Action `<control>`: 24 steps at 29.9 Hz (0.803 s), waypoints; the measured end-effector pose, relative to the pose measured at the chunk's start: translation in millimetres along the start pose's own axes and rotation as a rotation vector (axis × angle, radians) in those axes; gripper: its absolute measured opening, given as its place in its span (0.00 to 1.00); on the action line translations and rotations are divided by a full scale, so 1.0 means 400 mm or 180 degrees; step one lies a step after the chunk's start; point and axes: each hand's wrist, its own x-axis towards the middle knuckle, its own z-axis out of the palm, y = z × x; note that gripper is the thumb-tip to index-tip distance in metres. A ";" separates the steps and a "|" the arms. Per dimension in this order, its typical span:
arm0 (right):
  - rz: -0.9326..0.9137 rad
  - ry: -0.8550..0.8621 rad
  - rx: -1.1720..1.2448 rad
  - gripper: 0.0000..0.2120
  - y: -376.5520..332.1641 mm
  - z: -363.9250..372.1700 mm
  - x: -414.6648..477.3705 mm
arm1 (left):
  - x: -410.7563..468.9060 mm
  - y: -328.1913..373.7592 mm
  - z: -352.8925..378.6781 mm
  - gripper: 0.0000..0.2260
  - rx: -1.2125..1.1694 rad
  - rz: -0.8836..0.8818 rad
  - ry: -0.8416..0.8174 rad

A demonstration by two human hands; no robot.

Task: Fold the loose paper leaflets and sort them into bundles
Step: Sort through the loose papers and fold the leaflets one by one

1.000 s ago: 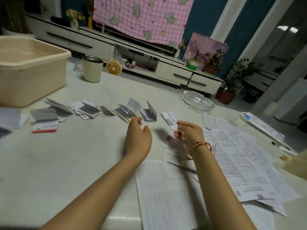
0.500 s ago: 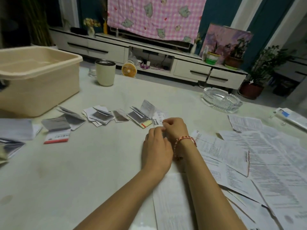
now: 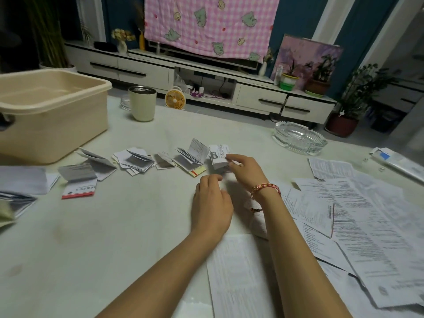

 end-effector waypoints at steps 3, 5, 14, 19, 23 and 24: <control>-0.0089 0.0148 0.0177 0.17 0.001 -0.044 -0.027 | -0.002 0.003 -0.004 0.14 0.0119 -0.0014 -0.0022; -0.0061 0.0320 0.0330 0.16 0.016 -0.087 -0.046 | -0.005 0.007 -0.004 0.14 0.0170 0.0001 -0.0004; 0.0635 -0.0051 -0.0700 0.26 0.126 -0.223 -0.147 | -0.013 0.019 -0.013 0.15 0.0201 0.0079 0.0013; 0.0833 -0.0667 -0.1169 0.41 0.153 -0.212 -0.198 | -0.033 0.028 -0.021 0.14 0.0151 0.0150 0.0005; 0.0730 -0.0462 -0.1558 0.28 0.161 -0.197 -0.215 | -0.043 0.047 -0.031 0.13 -0.0136 0.0031 0.0015; 0.0661 -0.0367 -0.1697 0.22 0.159 -0.193 -0.218 | -0.045 0.054 -0.033 0.13 -0.0208 0.0052 -0.0011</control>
